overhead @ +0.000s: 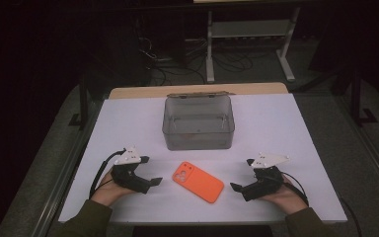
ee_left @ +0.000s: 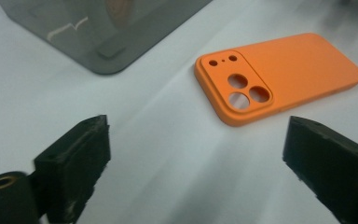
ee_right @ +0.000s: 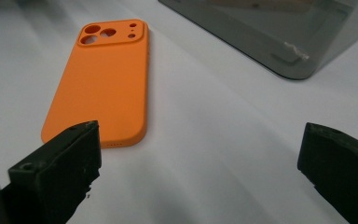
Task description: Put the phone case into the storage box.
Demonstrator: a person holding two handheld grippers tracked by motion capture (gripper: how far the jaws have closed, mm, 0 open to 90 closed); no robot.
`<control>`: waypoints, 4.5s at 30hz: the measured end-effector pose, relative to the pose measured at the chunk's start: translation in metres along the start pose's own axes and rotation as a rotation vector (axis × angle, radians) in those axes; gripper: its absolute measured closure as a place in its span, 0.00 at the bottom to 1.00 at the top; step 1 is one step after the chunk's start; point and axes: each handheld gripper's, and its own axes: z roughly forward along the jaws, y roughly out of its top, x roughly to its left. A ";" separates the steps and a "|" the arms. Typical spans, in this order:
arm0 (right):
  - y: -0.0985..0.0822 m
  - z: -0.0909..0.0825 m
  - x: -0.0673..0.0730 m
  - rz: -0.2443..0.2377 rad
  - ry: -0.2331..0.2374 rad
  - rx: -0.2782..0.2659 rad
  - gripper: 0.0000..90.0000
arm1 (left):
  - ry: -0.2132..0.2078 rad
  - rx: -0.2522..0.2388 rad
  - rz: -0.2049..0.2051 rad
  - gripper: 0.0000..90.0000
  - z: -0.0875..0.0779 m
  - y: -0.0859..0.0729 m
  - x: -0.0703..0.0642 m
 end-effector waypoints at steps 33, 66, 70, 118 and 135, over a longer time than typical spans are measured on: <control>0.004 0.001 -0.007 -0.006 -0.011 0.000 0.00 | -0.006 0.012 0.001 0.00 0.002 -0.006 0.000; 0.030 0.013 -0.011 0.003 0.011 0.054 0.00 | -0.003 0.013 -0.002 0.00 0.002 -0.007 0.000; 0.034 0.015 -0.010 -0.002 0.013 0.058 0.00 | -0.004 0.012 -0.003 0.00 0.002 -0.006 0.000; 0.076 0.056 0.006 -0.058 0.086 0.068 0.00 | -0.013 0.007 -0.005 0.00 0.003 -0.006 0.000; 0.089 0.070 0.020 -0.076 0.118 0.069 0.00 | -0.014 0.005 -0.009 0.00 0.002 -0.006 0.000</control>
